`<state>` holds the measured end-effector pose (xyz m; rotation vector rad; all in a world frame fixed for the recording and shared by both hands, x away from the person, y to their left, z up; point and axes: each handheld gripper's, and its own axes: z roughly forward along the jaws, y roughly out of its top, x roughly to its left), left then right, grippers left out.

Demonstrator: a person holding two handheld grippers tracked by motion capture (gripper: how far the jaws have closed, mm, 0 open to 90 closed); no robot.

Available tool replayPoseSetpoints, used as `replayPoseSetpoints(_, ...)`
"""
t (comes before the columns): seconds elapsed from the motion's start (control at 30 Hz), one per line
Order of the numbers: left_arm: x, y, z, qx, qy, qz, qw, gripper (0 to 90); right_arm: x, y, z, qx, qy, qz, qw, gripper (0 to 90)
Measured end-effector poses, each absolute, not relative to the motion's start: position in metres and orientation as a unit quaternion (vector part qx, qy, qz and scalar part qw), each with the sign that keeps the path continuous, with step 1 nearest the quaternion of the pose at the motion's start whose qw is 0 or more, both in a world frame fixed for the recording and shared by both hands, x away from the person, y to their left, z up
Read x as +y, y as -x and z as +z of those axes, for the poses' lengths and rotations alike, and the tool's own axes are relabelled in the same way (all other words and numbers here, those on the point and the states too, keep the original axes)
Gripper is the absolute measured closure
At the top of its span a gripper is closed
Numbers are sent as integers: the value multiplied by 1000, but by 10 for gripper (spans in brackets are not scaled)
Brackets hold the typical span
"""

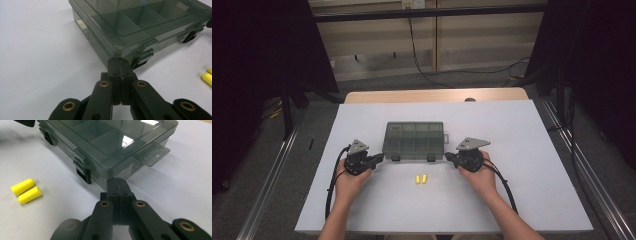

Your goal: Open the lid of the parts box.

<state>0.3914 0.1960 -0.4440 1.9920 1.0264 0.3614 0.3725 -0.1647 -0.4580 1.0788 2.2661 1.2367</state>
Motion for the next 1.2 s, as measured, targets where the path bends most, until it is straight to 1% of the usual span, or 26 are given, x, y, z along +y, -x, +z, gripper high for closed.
replayPoseSetpoints(1.2,190,-392,-446,405,-798,146,422,900,-162,-370,-456,801,-372,436,172,900)
